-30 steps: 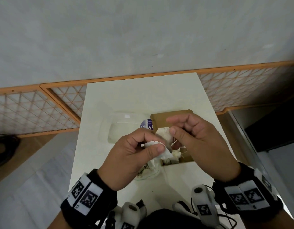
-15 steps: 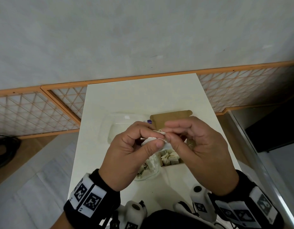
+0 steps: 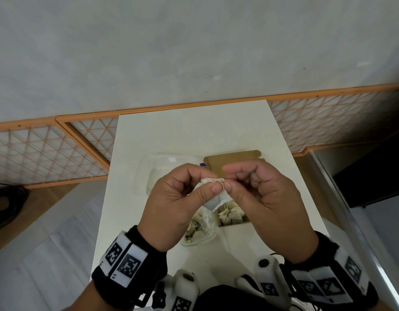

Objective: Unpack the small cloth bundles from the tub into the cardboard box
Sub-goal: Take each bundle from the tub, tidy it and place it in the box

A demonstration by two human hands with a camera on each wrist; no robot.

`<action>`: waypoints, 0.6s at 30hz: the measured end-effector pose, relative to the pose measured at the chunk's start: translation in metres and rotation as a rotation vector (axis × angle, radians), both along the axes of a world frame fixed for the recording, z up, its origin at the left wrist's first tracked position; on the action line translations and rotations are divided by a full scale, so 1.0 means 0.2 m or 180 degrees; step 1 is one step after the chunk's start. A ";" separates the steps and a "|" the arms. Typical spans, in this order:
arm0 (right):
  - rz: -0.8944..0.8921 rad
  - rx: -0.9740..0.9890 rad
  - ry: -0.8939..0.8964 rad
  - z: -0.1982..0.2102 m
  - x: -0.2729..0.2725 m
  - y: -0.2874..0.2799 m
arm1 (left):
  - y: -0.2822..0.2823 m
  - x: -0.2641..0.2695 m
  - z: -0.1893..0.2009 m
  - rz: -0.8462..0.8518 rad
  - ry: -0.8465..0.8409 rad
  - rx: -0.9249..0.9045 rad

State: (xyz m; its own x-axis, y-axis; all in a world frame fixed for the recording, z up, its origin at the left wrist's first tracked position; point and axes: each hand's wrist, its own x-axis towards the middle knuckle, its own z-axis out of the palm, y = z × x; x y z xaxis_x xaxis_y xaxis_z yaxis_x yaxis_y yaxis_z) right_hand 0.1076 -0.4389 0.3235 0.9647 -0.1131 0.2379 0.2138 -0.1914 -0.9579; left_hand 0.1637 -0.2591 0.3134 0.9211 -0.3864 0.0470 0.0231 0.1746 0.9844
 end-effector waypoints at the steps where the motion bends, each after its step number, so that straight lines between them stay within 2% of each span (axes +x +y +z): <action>1: 0.0022 0.0046 0.0038 0.00 0.00 0.00 | 0.00 0.00 0.00 0.0019 -0.0025 -0.0006; 5: 0.0251 0.0291 0.0315 0.02 0.00 -0.02 | -0.01 0.01 0.01 0.0012 -0.0119 -0.0131; 8: 0.0447 0.0254 0.0391 0.00 0.00 -0.01 | -0.02 0.03 0.01 0.0062 -0.0071 -0.0130; 18: 0.0461 0.0115 0.0604 -0.10 0.06 0.01 | -0.10 0.06 -0.01 0.0217 -0.0050 -0.0061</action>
State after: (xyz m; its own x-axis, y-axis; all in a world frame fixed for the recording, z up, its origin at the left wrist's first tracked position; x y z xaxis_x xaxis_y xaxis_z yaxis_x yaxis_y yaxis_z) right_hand 0.1203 -0.4364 0.3027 0.9985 0.0244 0.0491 0.0520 -0.1366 -0.9893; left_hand 0.1751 -0.2793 0.3122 0.9444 -0.3216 0.0683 -0.0049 0.1940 0.9810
